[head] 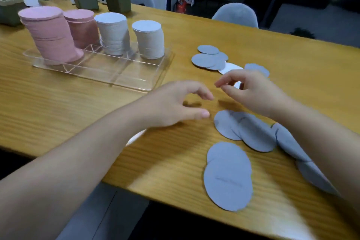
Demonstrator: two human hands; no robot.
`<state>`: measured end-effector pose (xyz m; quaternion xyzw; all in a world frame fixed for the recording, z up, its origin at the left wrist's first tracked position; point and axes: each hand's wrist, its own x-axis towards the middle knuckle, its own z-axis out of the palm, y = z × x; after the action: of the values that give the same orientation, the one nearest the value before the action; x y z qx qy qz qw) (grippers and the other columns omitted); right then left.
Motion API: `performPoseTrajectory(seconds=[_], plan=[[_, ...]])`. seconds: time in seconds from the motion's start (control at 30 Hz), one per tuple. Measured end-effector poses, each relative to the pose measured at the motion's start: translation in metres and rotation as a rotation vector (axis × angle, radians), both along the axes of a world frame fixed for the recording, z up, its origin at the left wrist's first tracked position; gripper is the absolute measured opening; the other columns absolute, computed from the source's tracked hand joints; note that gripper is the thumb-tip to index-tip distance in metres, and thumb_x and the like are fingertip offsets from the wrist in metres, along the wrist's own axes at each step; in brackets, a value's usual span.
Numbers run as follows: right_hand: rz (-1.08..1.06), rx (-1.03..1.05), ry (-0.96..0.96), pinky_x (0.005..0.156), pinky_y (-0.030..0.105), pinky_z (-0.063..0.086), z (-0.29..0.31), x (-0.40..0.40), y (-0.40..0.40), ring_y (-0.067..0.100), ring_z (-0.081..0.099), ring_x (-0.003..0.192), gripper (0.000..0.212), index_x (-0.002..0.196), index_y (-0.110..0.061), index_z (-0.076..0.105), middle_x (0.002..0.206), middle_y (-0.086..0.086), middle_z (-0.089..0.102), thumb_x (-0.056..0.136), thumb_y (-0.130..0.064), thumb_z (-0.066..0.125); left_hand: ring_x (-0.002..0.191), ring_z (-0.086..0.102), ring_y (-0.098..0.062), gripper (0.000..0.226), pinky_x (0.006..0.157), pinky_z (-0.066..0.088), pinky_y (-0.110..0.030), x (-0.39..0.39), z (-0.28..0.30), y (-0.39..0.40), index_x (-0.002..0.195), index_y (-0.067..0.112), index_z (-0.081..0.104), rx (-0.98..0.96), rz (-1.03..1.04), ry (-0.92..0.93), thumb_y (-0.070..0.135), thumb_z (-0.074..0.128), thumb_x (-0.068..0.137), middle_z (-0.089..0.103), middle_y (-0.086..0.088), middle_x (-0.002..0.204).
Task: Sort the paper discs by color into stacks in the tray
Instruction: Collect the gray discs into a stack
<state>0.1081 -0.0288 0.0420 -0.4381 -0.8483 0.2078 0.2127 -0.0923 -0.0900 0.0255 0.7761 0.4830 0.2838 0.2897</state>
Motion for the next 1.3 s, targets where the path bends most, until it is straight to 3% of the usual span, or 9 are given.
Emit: performPoseTrajectory(seconds=[0.1,0.2,0.3,0.5,0.67,0.87,0.97,1.13,1.3], plan=[[-0.041,0.03,-0.047,0.063,0.007,0.036,-0.006,0.042,-0.013,-0.014,0.051,0.07,0.017,0.094,-0.024,0.067,0.079,-0.025,0.053,0.088,-0.01,0.059,0.1,0.046,0.011,0.035,0.088,0.031,-0.007,0.023,-0.002,-0.004,0.106,0.034,0.062,-0.058,-0.168,0.052,0.033,0.078,0.074,0.057,0.018,0.11],[-0.032,0.097,-0.111,0.072,0.006,0.034,-0.013,0.075,-0.027,-0.002,0.046,0.081,0.018,0.094,-0.029,0.064,0.087,-0.026,0.053,0.085,-0.013,0.064,0.122,0.036,0.004,0.049,0.104,0.026,-0.015,0.035,-0.006,-0.007,0.109,0.045,0.057,-0.091,-0.27,0.155,0.046,0.073,0.062,0.048,0.021,0.124],[-0.022,0.122,-0.155,0.075,0.002,0.031,-0.014,0.106,-0.04,0.003,0.044,0.085,0.019,0.099,-0.03,0.064,0.097,-0.016,0.06,0.083,-0.02,0.067,0.13,0.014,0.017,0.07,0.106,0.017,-0.01,0.038,-0.009,-0.013,0.111,0.06,0.046,-0.202,-0.346,0.24,0.06,0.075,0.048,0.02,0.04,0.135],[-0.089,0.011,-0.102,0.078,0.0,0.03,-0.015,0.15,-0.062,-0.005,0.042,0.098,0.034,0.104,-0.044,0.056,0.114,-0.022,0.055,0.073,-0.057,0.062,0.134,-0.018,0.013,0.093,0.114,0.006,-0.029,0.046,-0.013,-0.023,0.115,0.065,0.025,-0.236,-0.37,0.454,0.071,0.071,0.035,-0.015,0.044,0.138],[-0.148,-0.171,-0.106,0.078,0.002,0.033,-0.012,0.167,-0.07,-0.012,0.037,0.104,0.068,0.117,-0.046,0.049,0.121,-0.025,0.047,0.052,-0.061,0.063,0.132,-0.007,0.015,0.092,0.113,0.011,-0.027,0.048,-0.01,-0.024,0.122,0.059,0.026,-0.304,-0.33,0.455,0.054,0.085,0.051,-0.012,0.044,0.138],[-0.153,-0.299,-0.25,0.093,0.015,0.025,-0.01,0.176,-0.078,0.0,0.03,0.113,0.107,0.142,-0.039,0.026,0.132,-0.024,0.028,0.045,-0.062,0.067,0.126,0.014,0.019,0.08,0.096,0.02,-0.004,0.053,-0.009,-0.012,0.109,0.064,0.028,-0.299,-0.253,0.349,0.064,0.069,0.041,0.01,0.042,0.136],[-0.174,-0.276,-0.275,0.099,0.017,0.022,-0.013,0.172,-0.077,0.001,0.023,0.118,0.103,0.143,-0.035,0.027,0.131,-0.025,0.025,0.055,-0.057,0.075,0.128,0.019,0.007,0.089,0.098,0.023,-0.014,0.058,-0.008,-0.001,0.114,0.064,0.021,-0.267,-0.168,0.318,0.062,0.076,0.043,0.02,0.029,0.134],[-0.19,-0.261,-0.318,0.101,0.021,0.021,-0.015,0.157,-0.066,0.0,0.018,0.117,0.098,0.144,-0.032,0.028,0.13,-0.022,0.023,0.061,-0.059,0.074,0.136,0.013,-0.005,0.123,0.108,0.02,-0.027,0.07,-0.001,0.022,0.145,0.044,0.001,-0.251,-0.094,0.414,0.049,0.086,0.056,0.018,0.015,0.144],[-0.26,-0.338,-0.346,0.1,0.028,0.031,0.0,0.138,-0.049,0.007,0.033,0.118,0.08,0.138,-0.04,0.037,0.125,-0.016,0.027,0.068,-0.065,0.064,0.14,0.017,-0.014,0.122,0.114,0.024,-0.039,0.082,0.015,0.037,0.147,0.033,0.003,-0.293,-0.056,0.567,0.055,0.082,0.056,0.016,0.009,0.152]])
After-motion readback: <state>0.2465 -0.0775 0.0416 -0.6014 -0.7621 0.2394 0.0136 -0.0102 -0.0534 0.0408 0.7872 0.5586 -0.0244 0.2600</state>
